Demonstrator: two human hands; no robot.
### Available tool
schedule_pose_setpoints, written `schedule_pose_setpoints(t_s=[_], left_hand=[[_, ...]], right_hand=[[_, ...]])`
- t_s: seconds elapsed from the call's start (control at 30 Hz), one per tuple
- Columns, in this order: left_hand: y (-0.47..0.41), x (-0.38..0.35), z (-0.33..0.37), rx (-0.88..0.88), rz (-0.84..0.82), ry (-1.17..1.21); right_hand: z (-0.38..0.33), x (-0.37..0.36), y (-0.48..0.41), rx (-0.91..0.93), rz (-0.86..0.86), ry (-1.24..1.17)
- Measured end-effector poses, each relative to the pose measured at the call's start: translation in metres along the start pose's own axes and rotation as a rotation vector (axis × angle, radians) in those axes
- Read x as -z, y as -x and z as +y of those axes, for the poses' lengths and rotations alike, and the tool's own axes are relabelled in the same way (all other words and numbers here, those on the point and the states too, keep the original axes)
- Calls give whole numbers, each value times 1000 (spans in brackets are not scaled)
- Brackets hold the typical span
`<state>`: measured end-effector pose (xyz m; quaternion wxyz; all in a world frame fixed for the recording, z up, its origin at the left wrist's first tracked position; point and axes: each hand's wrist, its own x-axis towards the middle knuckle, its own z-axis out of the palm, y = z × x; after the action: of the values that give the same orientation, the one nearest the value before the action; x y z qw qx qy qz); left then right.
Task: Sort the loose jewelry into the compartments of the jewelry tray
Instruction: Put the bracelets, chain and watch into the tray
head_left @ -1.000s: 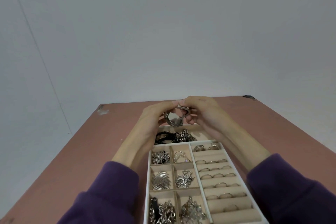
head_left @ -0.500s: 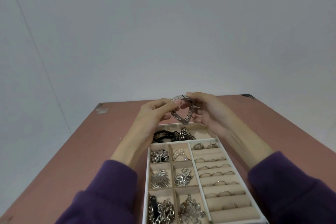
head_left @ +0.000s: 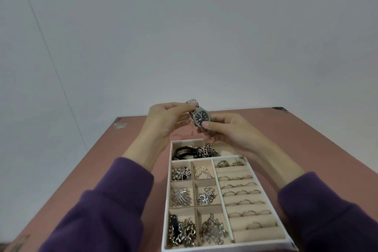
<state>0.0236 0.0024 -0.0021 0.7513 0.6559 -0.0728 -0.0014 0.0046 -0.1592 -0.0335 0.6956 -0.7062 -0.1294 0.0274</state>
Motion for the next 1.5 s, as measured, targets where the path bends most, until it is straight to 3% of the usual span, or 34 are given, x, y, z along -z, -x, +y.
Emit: schedule_pose_setpoints(t_s=[0.1, 0.2, 0.3, 0.43, 0.53, 0.63, 0.73, 0.97, 1.07, 1.17, 1.27, 1.5], left_hand=[[0, -6, -4, 11, 41, 11], [0, -12, -6, 90, -53, 43], [-1, -21, -13, 110, -154, -159], [-4, -26, -22, 99, -149, -401], [-7, -25, -30, 98, -115, -507], [-8, -25, -37, -12, -96, -738], [-8, -27, -41, -101, -122, -869], [-14, -27, -41, -130, -208, -980], [-16, -28, -44, -125, -212, -1022], [-19, -28, -44, -116, -204, -1089], [-24, -23, -41, -56, -266, -1008], [-28, -6, -36, -60, -420, -1126]], right_hand=[[1, 10, 11, -29, 64, 35], [3, 22, 23, -17, 103, 133], [2, 32, 32, -24, 134, 199], [11, 33, 35, -50, 191, 214], [18, 31, 34, -41, 232, 440], [18, 31, 32, -11, 243, 731], [18, 31, 34, 30, 241, 865], [19, 28, 34, 88, 286, 1146], [18, 31, 32, -1, 266, 1097], [23, 37, 27, -106, 228, 818], [26, 41, 25, -176, 214, 638], [31, 46, 23, -184, 385, 313]])
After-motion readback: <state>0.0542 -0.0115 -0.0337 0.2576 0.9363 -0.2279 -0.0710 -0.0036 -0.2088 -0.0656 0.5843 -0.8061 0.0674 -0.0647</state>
